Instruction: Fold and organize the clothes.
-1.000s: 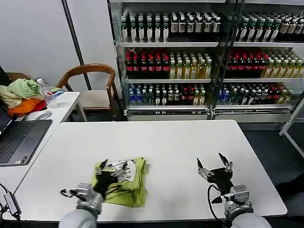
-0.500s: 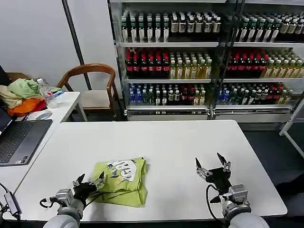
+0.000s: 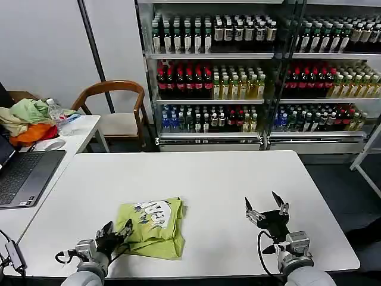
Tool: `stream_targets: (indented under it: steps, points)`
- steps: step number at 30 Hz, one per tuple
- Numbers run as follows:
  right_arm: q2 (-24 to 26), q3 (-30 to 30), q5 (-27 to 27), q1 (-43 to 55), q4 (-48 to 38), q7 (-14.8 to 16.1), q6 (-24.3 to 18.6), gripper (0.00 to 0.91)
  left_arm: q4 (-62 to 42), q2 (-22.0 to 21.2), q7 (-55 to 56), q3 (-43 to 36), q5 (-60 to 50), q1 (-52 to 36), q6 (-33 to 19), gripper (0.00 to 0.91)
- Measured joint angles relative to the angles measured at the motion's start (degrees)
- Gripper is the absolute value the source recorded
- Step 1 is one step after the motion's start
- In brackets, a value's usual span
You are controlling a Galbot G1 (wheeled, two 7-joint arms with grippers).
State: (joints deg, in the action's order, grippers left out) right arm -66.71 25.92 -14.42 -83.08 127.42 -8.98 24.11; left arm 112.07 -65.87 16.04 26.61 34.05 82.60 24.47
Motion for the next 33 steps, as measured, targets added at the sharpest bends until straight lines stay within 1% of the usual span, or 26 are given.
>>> stream_targets:
  steps: [15, 24, 29, 33]
  points:
    - [-0.41, -1.03, 0.29, 1.02, -0.78, -0.01, 0.01, 0.907, -1.19, -1.52, -1.80, -1.93, -0.83, -1.01, -1.80, 0.050]
    - [0.55, -1.00, -0.33, 2.58, -1.50, 0.01, 0.13, 0.907, 4.52, -1.77, -4.90, -0.33, 1.93, -0.53, -1.45, 0.040]
    - [1.07, -1.21, -0.87, 3.45, -1.98, 0.10, -0.09, 0.907, 6.28, 0.78, -6.01, 3.62, 3.91, 0.53, 0.51, 0.040]
    - [1.46, -1.59, -1.23, 4.28, -2.21, 0.22, -0.34, 0.907, 6.21, 4.63, -6.53, 10.56, 5.95, 2.19, 2.96, 0.040]
